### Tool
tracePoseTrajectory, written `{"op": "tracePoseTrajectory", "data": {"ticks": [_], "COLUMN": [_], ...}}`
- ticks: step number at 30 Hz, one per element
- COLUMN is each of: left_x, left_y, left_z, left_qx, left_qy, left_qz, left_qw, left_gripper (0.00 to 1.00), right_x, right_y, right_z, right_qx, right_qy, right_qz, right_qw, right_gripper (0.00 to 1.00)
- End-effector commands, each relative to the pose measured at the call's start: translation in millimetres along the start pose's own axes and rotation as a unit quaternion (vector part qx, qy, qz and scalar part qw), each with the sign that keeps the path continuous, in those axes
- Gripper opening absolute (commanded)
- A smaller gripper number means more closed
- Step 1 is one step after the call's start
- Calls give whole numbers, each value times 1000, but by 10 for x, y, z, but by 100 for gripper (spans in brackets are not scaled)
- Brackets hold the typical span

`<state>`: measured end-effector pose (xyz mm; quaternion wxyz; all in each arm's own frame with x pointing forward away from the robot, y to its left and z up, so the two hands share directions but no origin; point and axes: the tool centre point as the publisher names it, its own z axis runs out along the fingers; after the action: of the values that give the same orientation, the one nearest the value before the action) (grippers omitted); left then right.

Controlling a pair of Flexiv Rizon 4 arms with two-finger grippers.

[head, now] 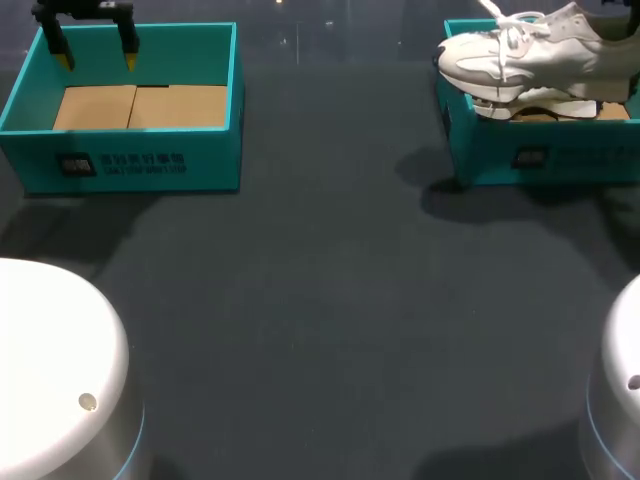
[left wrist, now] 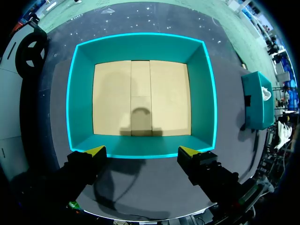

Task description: Take the shoe out of the shoebox, open the shoe tongue, remove and reinsert the insole, then place the shoe into the shoebox

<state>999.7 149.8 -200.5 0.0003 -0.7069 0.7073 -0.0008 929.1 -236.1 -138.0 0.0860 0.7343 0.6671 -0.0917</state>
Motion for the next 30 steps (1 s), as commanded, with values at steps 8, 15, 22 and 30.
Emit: {"op": "tracePoseTrajectory", "data": {"ticks": [8, 15, 22, 30], "left_x": [-1, -1, -1, -1], "left_y": [0, 0, 0, 0], "left_z": [-4, -4, -4, -4], "left_qx": [0, 0, 0, 0], "left_qy": [0, 0, 0, 0], "left_qz": [0, 0, 0, 0], "left_qw": [1000, 1000, 1000, 1000], "left_gripper": [100, 100, 100, 100], "right_x": [330, 617, 739, 739], "right_y": [-420, -979, -1231, -1231], "right_z": [-147, -179, -124, -124], "right_qx": [-27, -41, -35, -35], "right_qy": [-20, -42, -53, -53], "right_qz": [-10, 3, 15, 15], "right_qw": [999, 998, 998, 998], "right_gripper": [0, 0, 0, 0]}}
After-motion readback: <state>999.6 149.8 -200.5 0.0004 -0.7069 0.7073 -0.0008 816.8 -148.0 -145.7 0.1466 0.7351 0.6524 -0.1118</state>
